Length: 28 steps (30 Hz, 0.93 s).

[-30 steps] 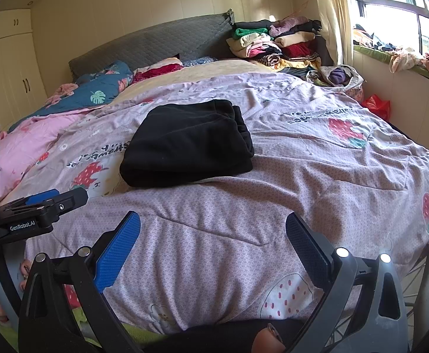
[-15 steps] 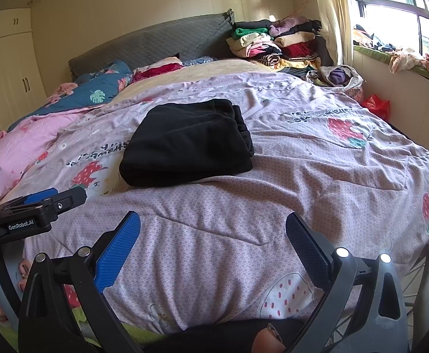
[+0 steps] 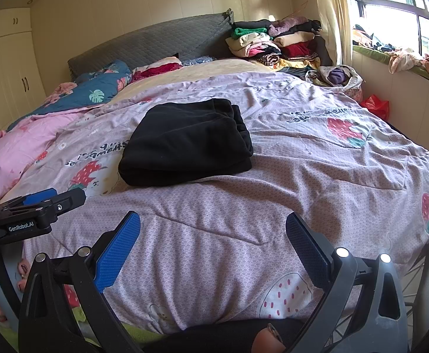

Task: Fold small clothes

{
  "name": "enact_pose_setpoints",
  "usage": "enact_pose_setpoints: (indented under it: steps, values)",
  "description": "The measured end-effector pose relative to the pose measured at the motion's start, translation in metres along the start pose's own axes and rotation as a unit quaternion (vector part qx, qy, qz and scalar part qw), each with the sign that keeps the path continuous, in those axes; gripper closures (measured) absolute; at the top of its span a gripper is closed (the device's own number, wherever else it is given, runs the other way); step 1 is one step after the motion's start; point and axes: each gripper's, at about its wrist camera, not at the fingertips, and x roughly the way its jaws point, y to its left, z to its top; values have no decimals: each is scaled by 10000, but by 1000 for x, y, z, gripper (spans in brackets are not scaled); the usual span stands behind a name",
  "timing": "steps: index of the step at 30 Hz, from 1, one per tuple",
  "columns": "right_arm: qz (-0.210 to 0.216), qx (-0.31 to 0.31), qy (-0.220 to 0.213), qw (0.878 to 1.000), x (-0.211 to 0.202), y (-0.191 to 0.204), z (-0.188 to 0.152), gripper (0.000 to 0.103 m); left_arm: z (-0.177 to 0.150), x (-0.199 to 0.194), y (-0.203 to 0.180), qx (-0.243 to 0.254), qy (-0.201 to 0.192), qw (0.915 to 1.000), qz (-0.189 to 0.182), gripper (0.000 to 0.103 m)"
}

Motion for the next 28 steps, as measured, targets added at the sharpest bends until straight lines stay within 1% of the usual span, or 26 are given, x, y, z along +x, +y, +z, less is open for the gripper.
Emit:
enact_pose_setpoints:
  steps: [8, 11, 14, 15, 16, 17, 19, 20, 22, 23, 24, 25, 26, 27, 28]
  values:
    - [-1, 34, 13, 10000, 0, -3, -2, 4, 0, 2, 2, 14, 27, 9999, 100, 9]
    - [16, 213, 28, 9998, 0, -11, -3, 4, 0, 3, 3, 17, 29, 10000, 72, 9]
    - [-170, 683, -101, 9975, -7, -35, -2, 4, 2, 3, 10, -56, 9, 10000, 57, 9]
    - [-257, 866, -179, 9958, -13, -47, -2, 4, 2, 2, 18, -124, -23, 9999, 62, 9]
    - [-359, 1062, -250, 9934, -19, -61, 0, 4, 3, 3, 25, -175, -35, 9998, 117, 9]
    - [-546, 1359, -379, 9885, -29, -84, 1, 4, 4, 4, 39, -278, -65, 9993, 255, 9]
    - [-935, 1945, -589, 9747, -50, -132, 1, 4, 9, 6, 70, -517, -74, 9969, 581, 9]
    - [-1220, 2330, -681, 9624, -64, -168, -2, 4, 13, 7, 90, -674, -51, 9947, 776, 9]
    - [-1842, 2830, -751, 9383, -85, -228, -9, 4, 21, 9, 135, -1016, -28, 9885, 1116, 9]
    - [-2374, 3054, -635, 9200, -96, -272, -18, 4, 26, 9, 165, -1203, -46, 9826, 1415, 9]
    - [-2741, 3176, -557, 9060, -102, -297, -26, 4, 32, 8, 201, -1392, -121, 9734, 1817, 9]
    - [-3328, 3303, -456, 8821, -112, -336, -40, 4, 36, 8, 228, -1527, -119, 9651, 2125, 9]
    - [-3759, 3305, -315, 8651, -115, -361, -50, 4, 40, 8, 258, -1695, -110, 9537, 2480, 9]
    - [-4204, 3331, -75, 8440, -118, -387, -63, 4, 43, 9, 280, -1790, -101, 9465, 2684, 9]
    - [-4554, 3492, 231, 8186, -122, -423, -82, 4, 47, 11, 313, -1964, -42, 9343, 2975, 9]
